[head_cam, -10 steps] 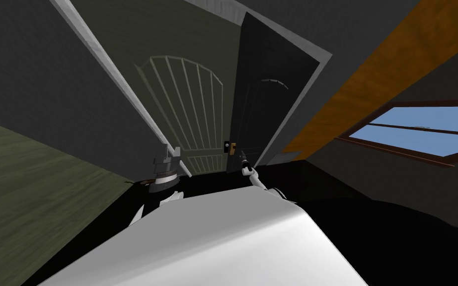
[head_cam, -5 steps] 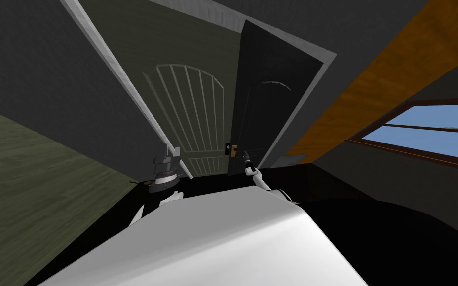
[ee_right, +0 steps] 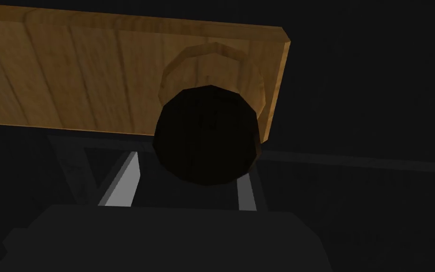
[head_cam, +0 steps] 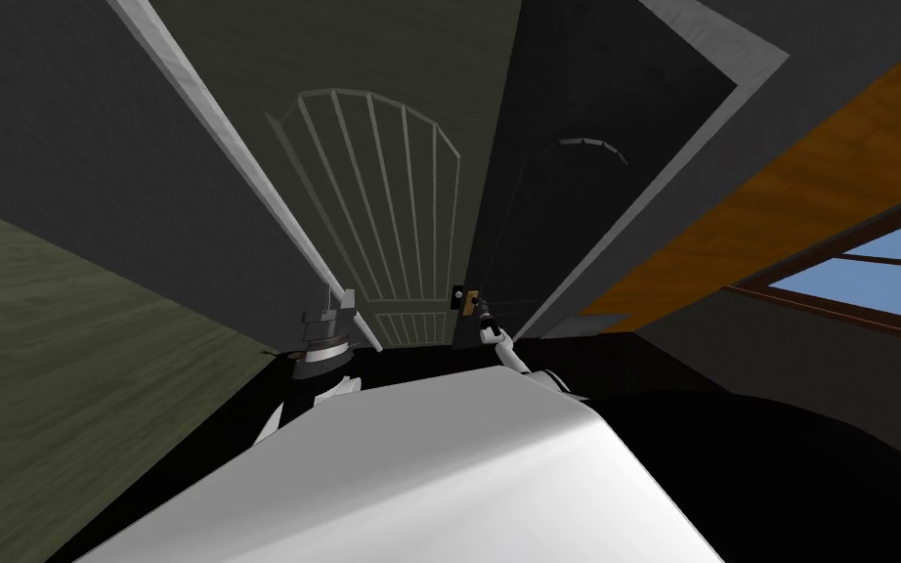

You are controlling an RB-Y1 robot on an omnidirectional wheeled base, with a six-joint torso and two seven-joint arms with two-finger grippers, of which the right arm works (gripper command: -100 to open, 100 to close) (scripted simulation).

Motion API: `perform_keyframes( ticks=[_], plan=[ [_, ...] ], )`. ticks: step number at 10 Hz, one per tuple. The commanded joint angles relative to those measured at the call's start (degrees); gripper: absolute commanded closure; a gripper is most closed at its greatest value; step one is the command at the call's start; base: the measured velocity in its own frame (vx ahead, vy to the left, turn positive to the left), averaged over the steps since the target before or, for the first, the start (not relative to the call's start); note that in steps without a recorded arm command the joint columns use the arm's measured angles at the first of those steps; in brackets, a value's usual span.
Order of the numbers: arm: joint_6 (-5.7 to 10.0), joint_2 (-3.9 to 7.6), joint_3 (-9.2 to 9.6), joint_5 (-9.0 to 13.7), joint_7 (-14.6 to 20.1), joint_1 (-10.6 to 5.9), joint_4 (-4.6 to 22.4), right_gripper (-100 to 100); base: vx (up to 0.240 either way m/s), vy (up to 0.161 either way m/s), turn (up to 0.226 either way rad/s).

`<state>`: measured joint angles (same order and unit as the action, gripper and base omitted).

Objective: Pull the door open

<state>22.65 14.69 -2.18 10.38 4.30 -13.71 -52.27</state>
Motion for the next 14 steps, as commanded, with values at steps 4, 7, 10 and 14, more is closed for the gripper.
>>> perform_keyframes(
  ticks=[4,7,10,14],
  plan=[
    [-0.13,0.01,-0.01,0.0,0.0,0.15,0.1,100,-0.026,-0.012,-0.004],
    [-0.23,0.51,0.17,0.0,0.3,0.65,0.0,-100,-0.099,-0.04,-0.026],
    [-0.41,0.38,1.77,-0.2,0.9,0.57,-0.8,-100,-0.199,-0.045,0.043],
    [-0.67,-0.37,4.74,-0.8,1.8,-0.11,-2.3,-100,-0.203,-0.032,0.084]
  ],
)
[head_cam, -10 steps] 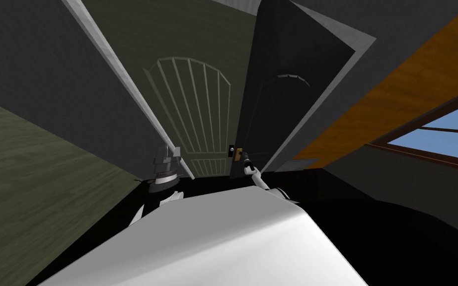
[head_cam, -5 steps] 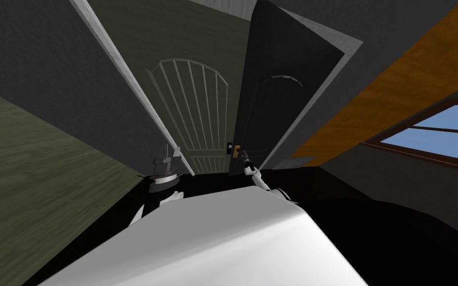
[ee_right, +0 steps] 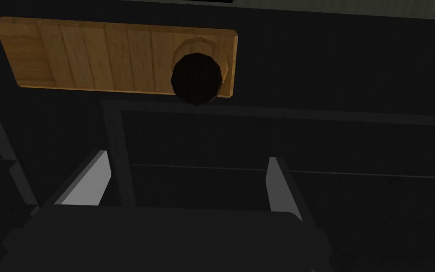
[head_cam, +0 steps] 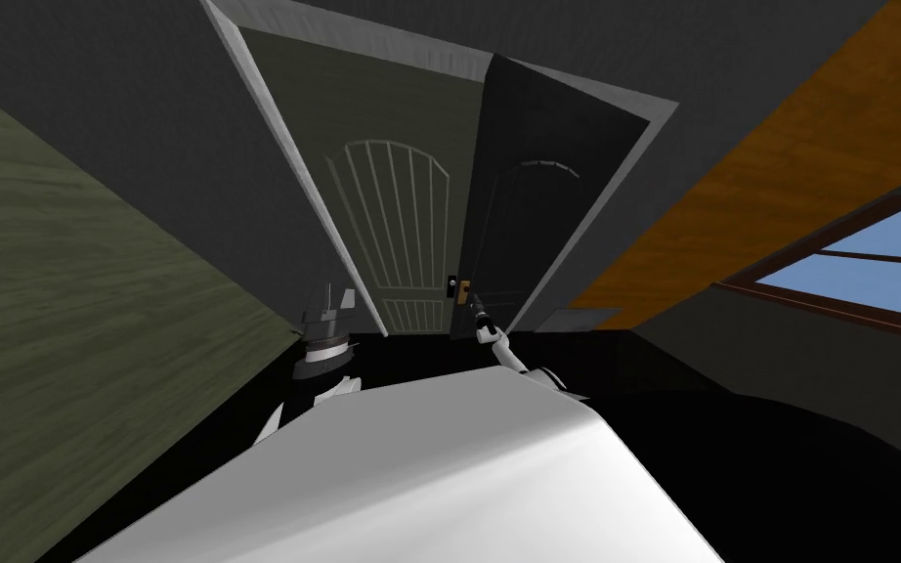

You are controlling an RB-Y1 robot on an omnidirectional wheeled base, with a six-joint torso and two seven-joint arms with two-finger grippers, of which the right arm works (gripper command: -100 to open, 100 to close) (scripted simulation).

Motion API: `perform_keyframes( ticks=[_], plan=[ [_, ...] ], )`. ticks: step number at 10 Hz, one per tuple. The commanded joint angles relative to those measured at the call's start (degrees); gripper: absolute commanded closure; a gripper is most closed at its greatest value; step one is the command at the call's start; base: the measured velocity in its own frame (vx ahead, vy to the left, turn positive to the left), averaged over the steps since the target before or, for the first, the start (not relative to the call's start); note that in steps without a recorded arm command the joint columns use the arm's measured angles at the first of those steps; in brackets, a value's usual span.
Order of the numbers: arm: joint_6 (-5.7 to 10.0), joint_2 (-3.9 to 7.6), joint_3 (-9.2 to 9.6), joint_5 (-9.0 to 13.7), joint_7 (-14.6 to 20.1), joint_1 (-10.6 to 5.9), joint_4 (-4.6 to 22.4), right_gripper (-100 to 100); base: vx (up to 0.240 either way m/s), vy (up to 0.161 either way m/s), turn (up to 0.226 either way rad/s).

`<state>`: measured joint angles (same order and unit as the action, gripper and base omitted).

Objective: Pull the door open

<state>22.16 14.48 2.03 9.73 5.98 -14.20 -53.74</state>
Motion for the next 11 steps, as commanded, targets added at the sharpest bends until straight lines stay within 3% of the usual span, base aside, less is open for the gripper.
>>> perform_keyframes(
  ticks=[1,3,5,11],
  plan=[
    [0.0,0.0,0.0,0.0,0.0,0.0,0.0,-100,-0.101,-0.016,0.019],
    [0.76,2.67,-2.34,0.6,0.9,1.7,2.0,-100,0.065,-0.053,-0.042],
    [1.22,3.51,-3.09,0.8,1.3,1.92,2.7,-100,0.17,-0.04,0.051],
    [1.65,3.15,-2.64,0.7,1.7,0.51,2.7,-100,0.173,0.048,0.092]
  ],
)
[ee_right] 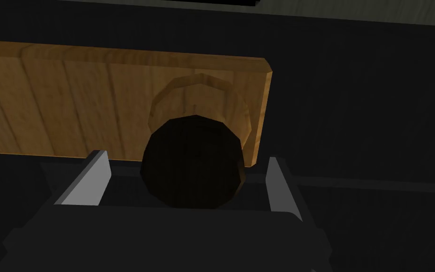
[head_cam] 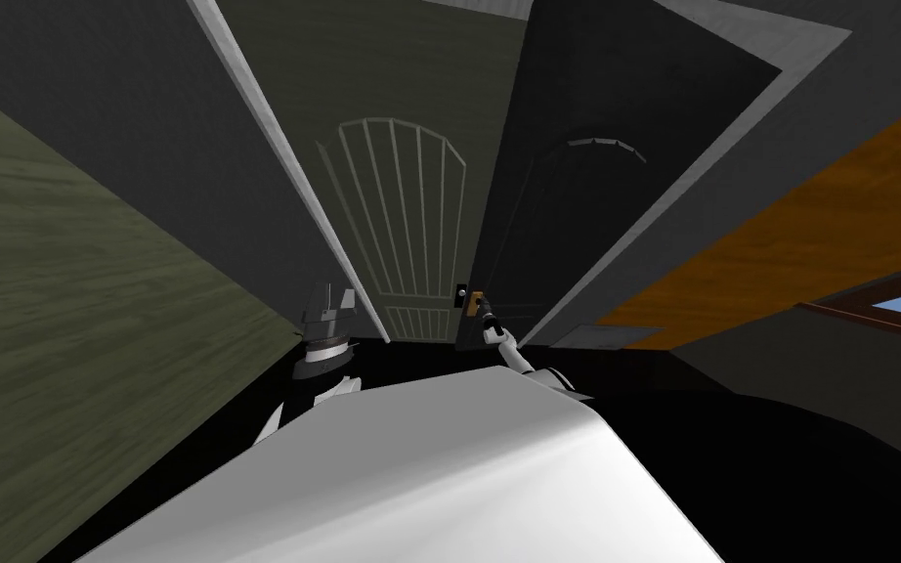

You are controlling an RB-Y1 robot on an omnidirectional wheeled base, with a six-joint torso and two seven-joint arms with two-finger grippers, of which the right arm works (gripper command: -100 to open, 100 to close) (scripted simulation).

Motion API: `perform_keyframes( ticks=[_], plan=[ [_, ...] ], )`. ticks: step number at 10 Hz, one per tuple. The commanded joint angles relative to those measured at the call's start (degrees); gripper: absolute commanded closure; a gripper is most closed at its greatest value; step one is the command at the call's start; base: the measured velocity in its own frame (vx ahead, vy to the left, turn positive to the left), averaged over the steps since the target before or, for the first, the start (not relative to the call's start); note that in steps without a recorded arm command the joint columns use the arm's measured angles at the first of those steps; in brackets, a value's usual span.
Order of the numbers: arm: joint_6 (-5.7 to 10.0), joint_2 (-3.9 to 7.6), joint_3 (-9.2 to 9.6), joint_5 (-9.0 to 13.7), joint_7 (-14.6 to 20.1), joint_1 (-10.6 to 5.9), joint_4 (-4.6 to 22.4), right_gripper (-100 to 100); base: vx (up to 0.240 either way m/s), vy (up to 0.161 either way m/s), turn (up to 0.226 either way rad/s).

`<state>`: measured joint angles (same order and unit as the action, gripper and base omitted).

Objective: Pull the door open

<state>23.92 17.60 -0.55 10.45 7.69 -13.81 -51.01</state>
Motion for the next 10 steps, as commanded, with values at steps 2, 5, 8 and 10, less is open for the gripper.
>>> perform_keyframes(
  ticks=[2,5,8,10],
  plan=[
    [-0.11,0.03,-0.05,0.0,-0.1,0.11,-0.1,100,-0.017,-0.013,-0.006],
    [-0.11,0.03,-0.05,0.0,-0.1,0.11,-0.1,100,-0.02,-0.005,0.003],
    [-0.13,0.65,0.32,0.0,0.4,0.83,0.0,100,-0.089,-0.029,0.008],
    [-0.07,1.23,1.28,-0.1,1.2,1.21,-0.4,100,-0.196,-0.072,0.044]
  ],
)
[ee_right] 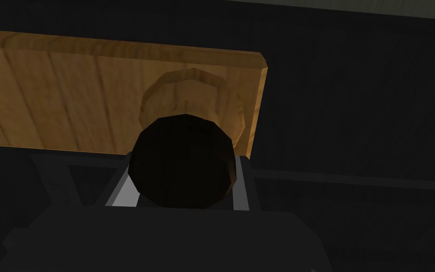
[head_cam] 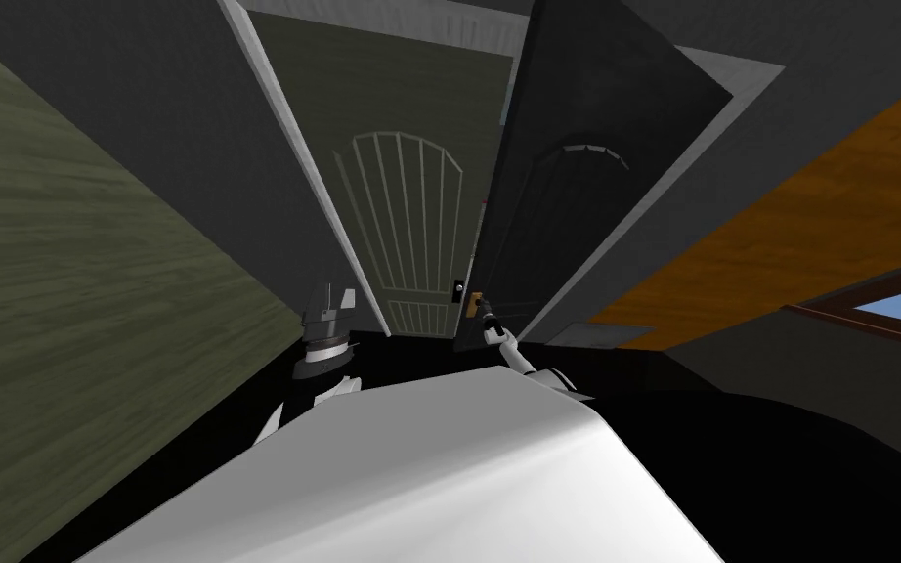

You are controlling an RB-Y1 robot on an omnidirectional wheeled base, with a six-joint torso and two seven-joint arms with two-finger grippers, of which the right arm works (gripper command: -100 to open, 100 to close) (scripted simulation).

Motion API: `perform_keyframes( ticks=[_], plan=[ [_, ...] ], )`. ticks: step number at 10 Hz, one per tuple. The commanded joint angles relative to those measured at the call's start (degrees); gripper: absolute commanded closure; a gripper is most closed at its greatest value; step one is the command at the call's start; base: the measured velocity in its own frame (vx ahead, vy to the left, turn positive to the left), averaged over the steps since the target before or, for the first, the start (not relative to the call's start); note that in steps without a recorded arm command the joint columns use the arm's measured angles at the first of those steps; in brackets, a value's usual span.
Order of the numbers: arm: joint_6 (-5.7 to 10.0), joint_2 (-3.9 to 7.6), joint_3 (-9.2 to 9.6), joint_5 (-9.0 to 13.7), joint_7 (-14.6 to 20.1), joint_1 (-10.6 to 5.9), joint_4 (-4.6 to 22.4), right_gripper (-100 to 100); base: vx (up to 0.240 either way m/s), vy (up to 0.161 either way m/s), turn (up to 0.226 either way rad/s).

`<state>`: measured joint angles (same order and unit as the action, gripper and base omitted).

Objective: Pull the door open

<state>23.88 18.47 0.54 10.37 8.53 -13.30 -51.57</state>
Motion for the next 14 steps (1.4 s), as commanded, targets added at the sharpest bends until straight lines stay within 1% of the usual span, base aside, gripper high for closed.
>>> perform_keyframes(
  ticks=[1,2,3,4,6,7,8,9,11,14],
  plan=[
    [0.02,0.62,0.87,-0.1,0.8,0.8,-0.1,100,-0.191,-0.087,0.092],
    [0.08,0.86,1.63,-0.1,1.3,0.86,-0.4,100,-0.213,-0.113,0.103],
    [0.18,1.19,2.88,-0.3,2.1,0.88,-0.9,100,-0.251,-0.161,0.141],
    [0.25,1.37,3.74,-0.4,2.7,0.85,-1.3,100,-0.229,-0.163,0.188],
    [0.45,1.8,6.08,-0.7,4.1,0.69,-2.3,100,-0.18,-0.154,0.169],
    [0.52,1.93,6.93,-0.8,4.6,0.6,-2.7,100,-0.171,-0.141,0.162],
    [-0.18,1.92,6.03,-0.7,3.9,1.21,-3.3,100,-0.075,-0.067,0.05],
    [0.39,2.69,7.25,-0.7,4.9,1.57,-3.6,100,-0.125,-0.045,0.102],
    [1.03,3.9,8.72,-0.7,6.2,2.09,-4.3,100,-0.199,-0.074,0.118],
    [2.17,6.05,11.32,-0.6,8.6,3.0,-5.6,100,-0.207,-0.136,0.145]
  ],
)
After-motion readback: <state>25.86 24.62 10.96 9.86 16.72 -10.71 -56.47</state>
